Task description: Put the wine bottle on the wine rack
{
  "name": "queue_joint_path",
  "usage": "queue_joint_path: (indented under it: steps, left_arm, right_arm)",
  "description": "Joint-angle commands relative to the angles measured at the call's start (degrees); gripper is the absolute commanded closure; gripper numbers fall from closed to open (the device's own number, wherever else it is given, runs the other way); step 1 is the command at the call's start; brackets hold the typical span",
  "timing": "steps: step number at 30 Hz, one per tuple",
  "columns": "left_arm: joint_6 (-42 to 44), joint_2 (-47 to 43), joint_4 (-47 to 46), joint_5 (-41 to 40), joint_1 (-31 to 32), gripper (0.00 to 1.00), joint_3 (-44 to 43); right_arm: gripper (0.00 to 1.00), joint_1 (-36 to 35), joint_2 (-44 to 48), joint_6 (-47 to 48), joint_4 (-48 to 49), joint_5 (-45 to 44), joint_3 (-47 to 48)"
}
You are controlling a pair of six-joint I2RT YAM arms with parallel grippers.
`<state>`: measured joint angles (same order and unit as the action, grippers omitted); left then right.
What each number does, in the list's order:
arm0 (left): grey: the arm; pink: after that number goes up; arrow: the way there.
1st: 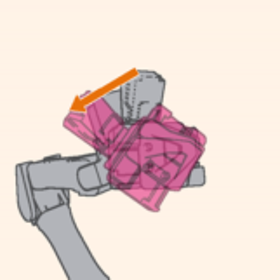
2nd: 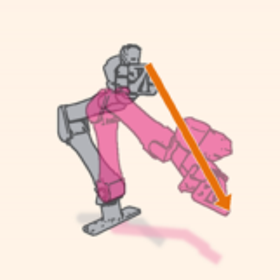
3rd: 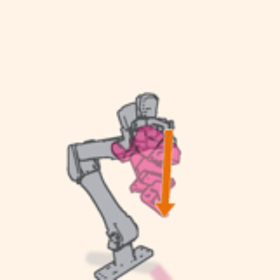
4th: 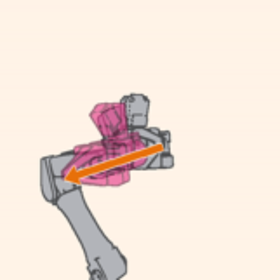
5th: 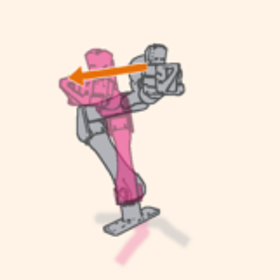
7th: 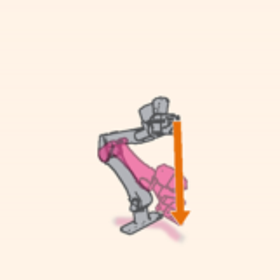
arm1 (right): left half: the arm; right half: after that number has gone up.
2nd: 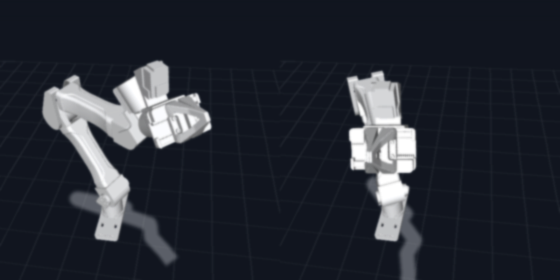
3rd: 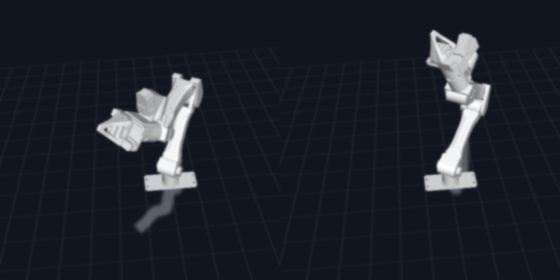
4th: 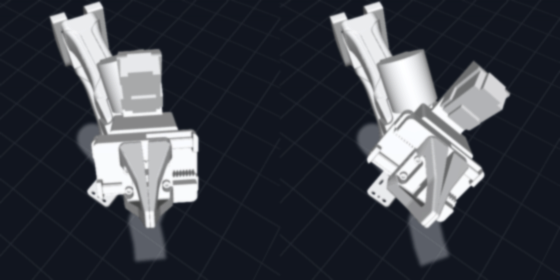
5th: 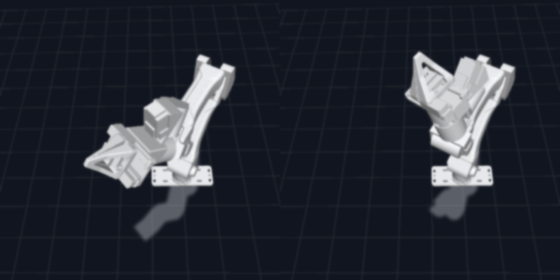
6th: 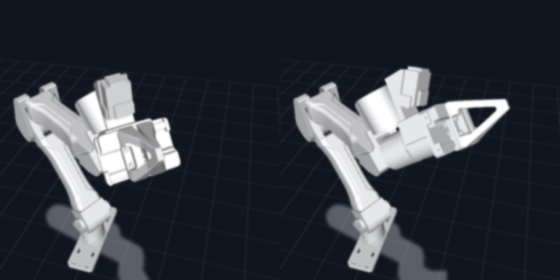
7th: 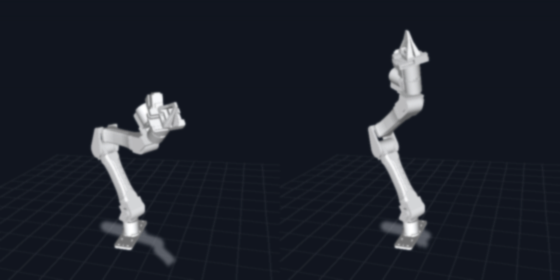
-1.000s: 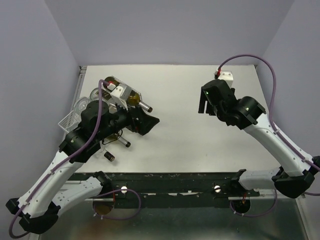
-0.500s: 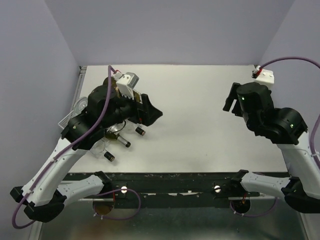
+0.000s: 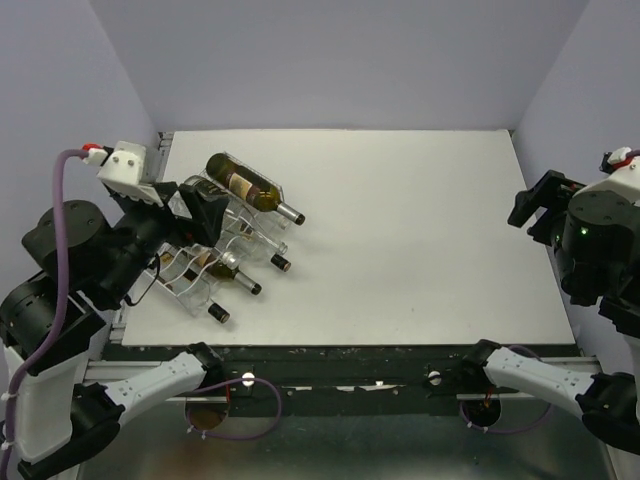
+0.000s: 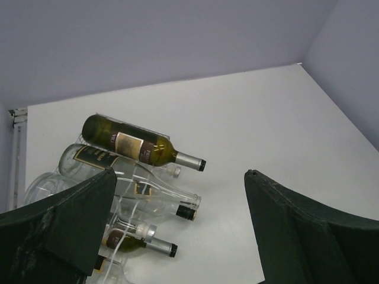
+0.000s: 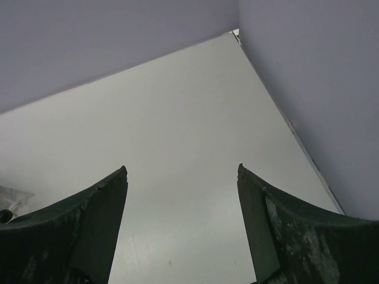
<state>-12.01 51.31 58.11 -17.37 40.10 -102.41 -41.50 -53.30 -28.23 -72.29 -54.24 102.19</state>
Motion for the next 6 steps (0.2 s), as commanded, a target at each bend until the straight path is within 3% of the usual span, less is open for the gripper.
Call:
queue_joint_path:
  steps: [1,6]
  left_arm:
    - [3.0,-0.2,5.5,-5.4,-0.2,0.01,-2.9]
    - [2.7,0.0,6.7,-7.2,-0.2,0.01,-3.1]
  right_arm:
    - [0.18,0.3,-1.3,1.2,-2.4,-1.6,0.6]
    - [0.18,0.4,-2.4,1.2,-2.2,-0.7,1.4]
